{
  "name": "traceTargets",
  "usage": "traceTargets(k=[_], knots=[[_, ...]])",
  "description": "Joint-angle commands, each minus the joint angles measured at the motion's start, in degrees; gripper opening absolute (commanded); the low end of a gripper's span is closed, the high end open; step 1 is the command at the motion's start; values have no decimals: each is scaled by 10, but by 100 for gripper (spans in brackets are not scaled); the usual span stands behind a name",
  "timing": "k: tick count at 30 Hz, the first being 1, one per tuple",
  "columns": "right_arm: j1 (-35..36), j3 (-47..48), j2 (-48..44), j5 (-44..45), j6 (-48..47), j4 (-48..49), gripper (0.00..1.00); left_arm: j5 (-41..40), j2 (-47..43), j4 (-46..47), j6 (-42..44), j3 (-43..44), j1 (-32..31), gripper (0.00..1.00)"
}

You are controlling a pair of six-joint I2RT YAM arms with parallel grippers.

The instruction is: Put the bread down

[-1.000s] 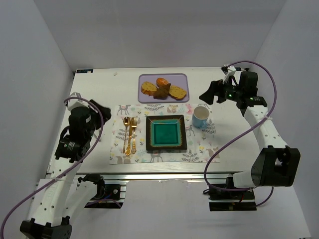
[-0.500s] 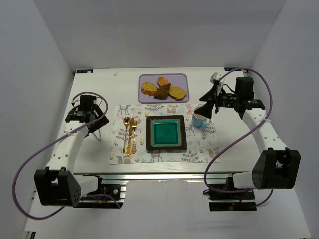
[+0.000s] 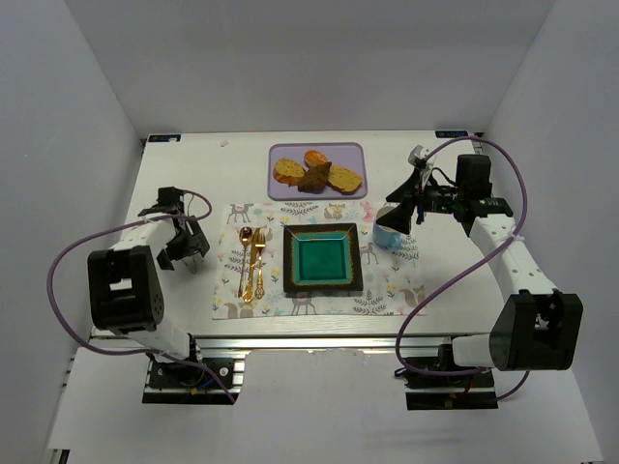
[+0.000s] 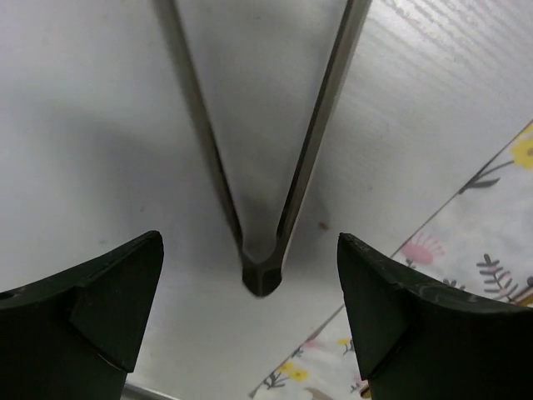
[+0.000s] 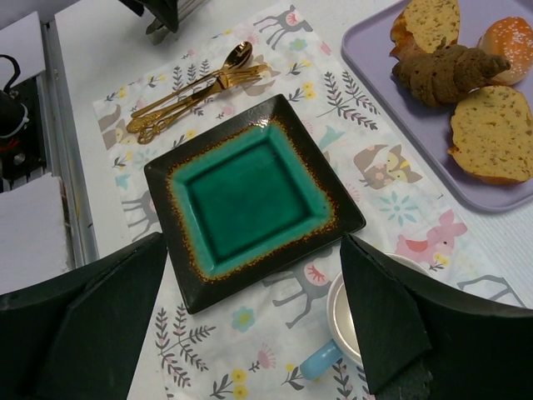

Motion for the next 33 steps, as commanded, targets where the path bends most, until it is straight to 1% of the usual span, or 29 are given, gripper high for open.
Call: traceTargets(k=[1, 4, 5, 8, 14, 18, 21, 24, 25, 28, 29, 30, 31, 32, 33], knots=[[0, -1, -12, -20, 19, 22, 89, 36, 23, 62, 36, 23, 3, 94], [-1, -5, -12, -22, 32, 27, 89, 21, 68, 68, 42, 42, 4, 93], [-1, -5, -13, -24, 35, 27, 89, 19, 86, 70, 43, 45, 7, 91], [-1, -7, -16, -22, 37, 25, 89, 16, 98, 85, 44, 49, 16, 89], [-1, -11, -16, -23, 37, 19, 89, 28, 125, 107, 48, 66, 38, 80], [-1, -10, -15, -23, 40, 20, 89, 35, 142, 113, 52, 72, 40, 74], [-1, -10, -15, -23, 41, 19, 89, 44, 147, 119, 55, 74, 41, 63], [0, -11, -13, -26, 42, 20, 89, 55, 146, 122, 59, 77, 42, 42], [-1, -11, -14, -27, 43, 20, 89, 59, 139, 126, 58, 76, 42, 29], [-1, -12, -13, -27, 44, 19, 89, 90, 115, 135, 53, 74, 42, 13], [-1, -12, -13, -27, 43, 18, 89, 104, 85, 139, 51, 74, 42, 3], [-1, -12, -16, -26, 42, 16, 89, 143, 69, 143, 42, 71, 40, 0], [-1, -13, -17, -24, 41, 16, 89, 159, 50, 148, 35, 71, 39, 0], [-1, -15, -18, -25, 40, 14, 89, 182, 12, 154, 21, 70, 36, 0], [-2, -16, -19, -24, 40, 14, 89, 225, -7, 164, 12, 71, 26, 0]])
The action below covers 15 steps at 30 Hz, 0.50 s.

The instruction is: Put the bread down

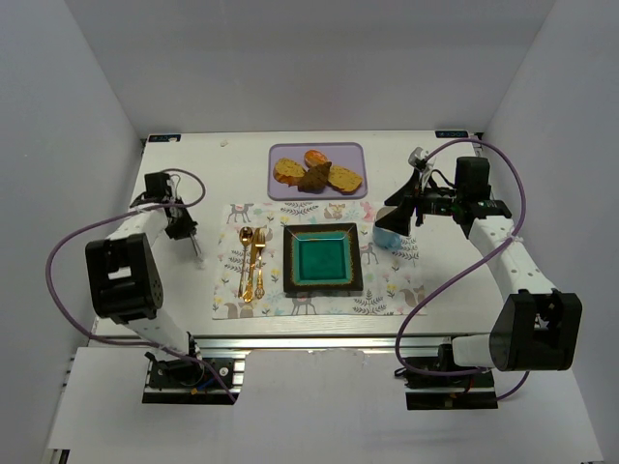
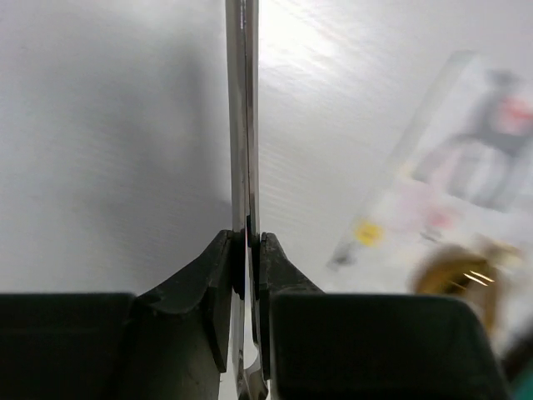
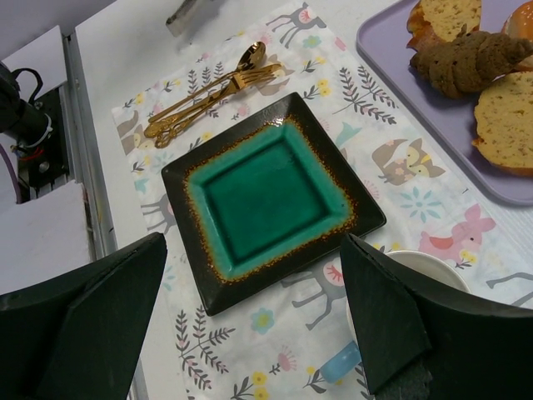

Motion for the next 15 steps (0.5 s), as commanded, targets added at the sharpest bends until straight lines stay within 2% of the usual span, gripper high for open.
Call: traceTargets(k=[1, 3, 5, 9, 15], knots=[[-1, -4, -17, -12, 1, 1, 89, 121, -115, 39, -33, 10, -19, 0], [-2, -5, -16, -13, 1, 2, 89, 166, -146, 50, -60, 26, -52, 8], [-1, -2, -13, -14, 2, 3, 89, 207, -151, 48, -86, 47, -89, 24], [-1, 3, -11, -13, 1, 3, 89, 235, -119, 42, -117, 105, -154, 41], [-3, -1, -20, -13, -4, 1, 89, 236, -53, 35, -130, 209, -198, 48]])
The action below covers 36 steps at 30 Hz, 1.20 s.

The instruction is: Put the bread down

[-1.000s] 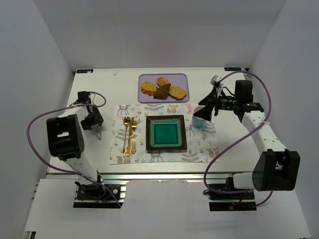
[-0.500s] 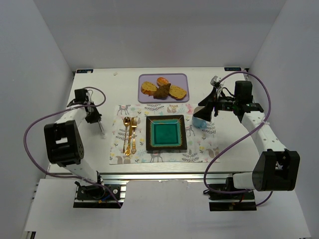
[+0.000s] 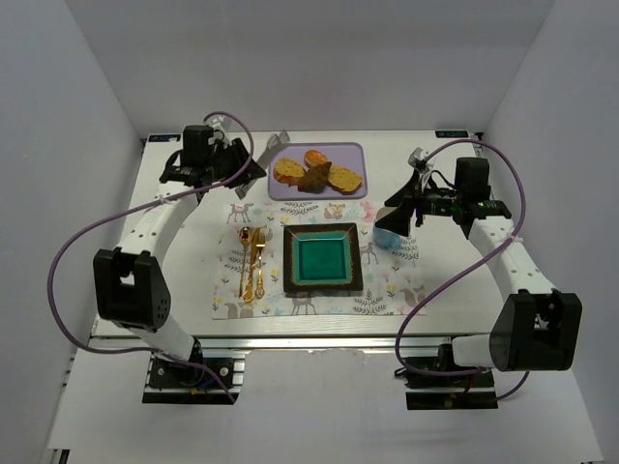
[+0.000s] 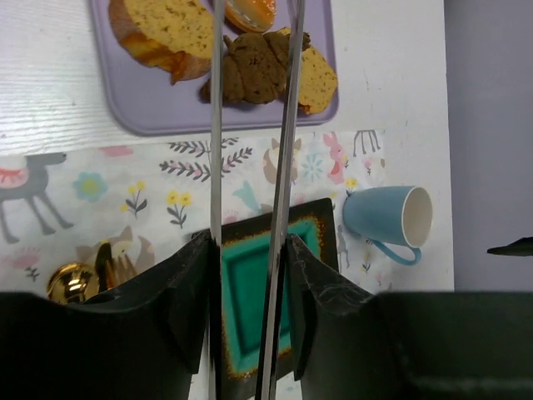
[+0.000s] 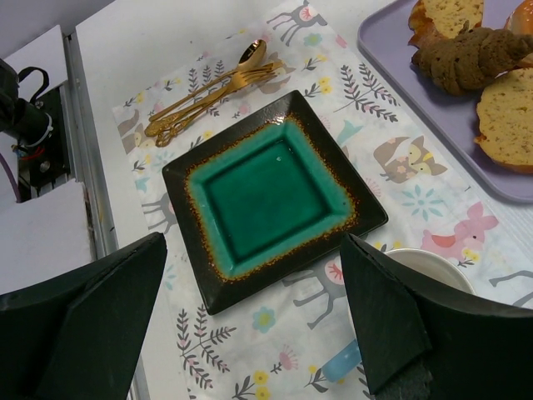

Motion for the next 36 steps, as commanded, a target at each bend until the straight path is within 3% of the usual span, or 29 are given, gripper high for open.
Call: traceTargets(k=[1, 11, 18, 36], knots=[[-2, 1, -23, -14, -4, 1, 89, 17, 42, -10, -16, 77, -12, 49], [-8, -17, -35, -13, -8, 2, 89, -34, 187, -146, 56, 301, -69, 50], [-9, -21, -31, -13, -9, 5, 89, -106, 262, -226, 145, 403, -128, 52], [-9, -27, -27, -19, -8, 3, 89, -266, 281, -239, 220, 390, -212, 53]])
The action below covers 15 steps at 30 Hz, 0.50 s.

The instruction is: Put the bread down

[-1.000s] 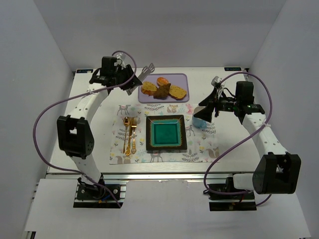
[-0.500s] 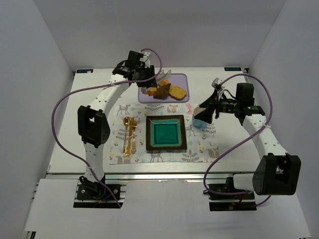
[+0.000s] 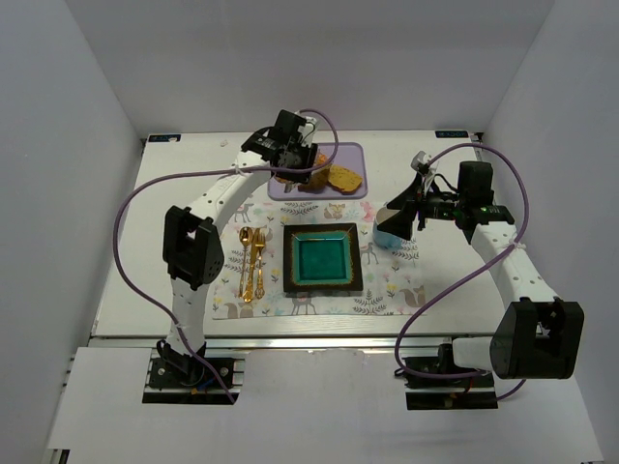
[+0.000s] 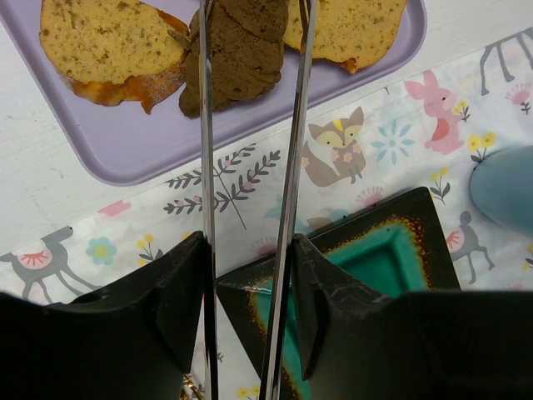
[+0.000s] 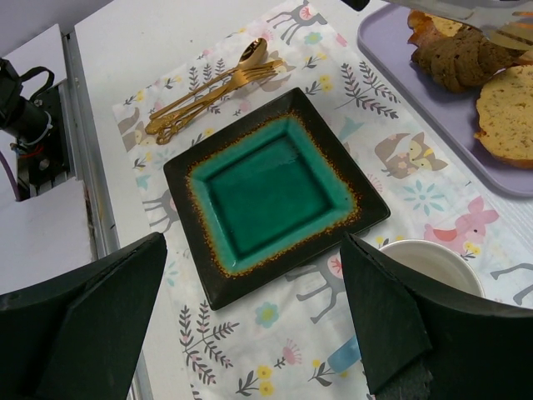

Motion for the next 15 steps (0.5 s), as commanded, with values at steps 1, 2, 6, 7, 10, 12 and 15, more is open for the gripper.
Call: traceTargets(k=[1, 2, 6, 7, 10, 12, 15], knots=[[-2, -8, -3, -17, -6, 3, 89, -38, -4, -2, 17, 14, -8, 53], [-2, -8, -3, -17, -6, 3, 89, -36, -3, -1, 18, 13, -8, 53], [-3, -11, -3, -18, -6, 3, 89, -23, -4, 1, 22, 5, -11, 53], [-3, -12, -3, -19, -6, 4, 89, -24, -4, 1, 23, 4, -12, 53], [-3, -13, -4, -19, -4, 6, 89, -45, -5, -2, 24, -3, -15, 53], [-2, -13, -5, -20, -3, 7, 89, -59, -4, -5, 25, -7, -16, 51], [-2, -14, -5, -21, -2, 9, 89, -73, -5, -5, 28, -12, -19, 50]])
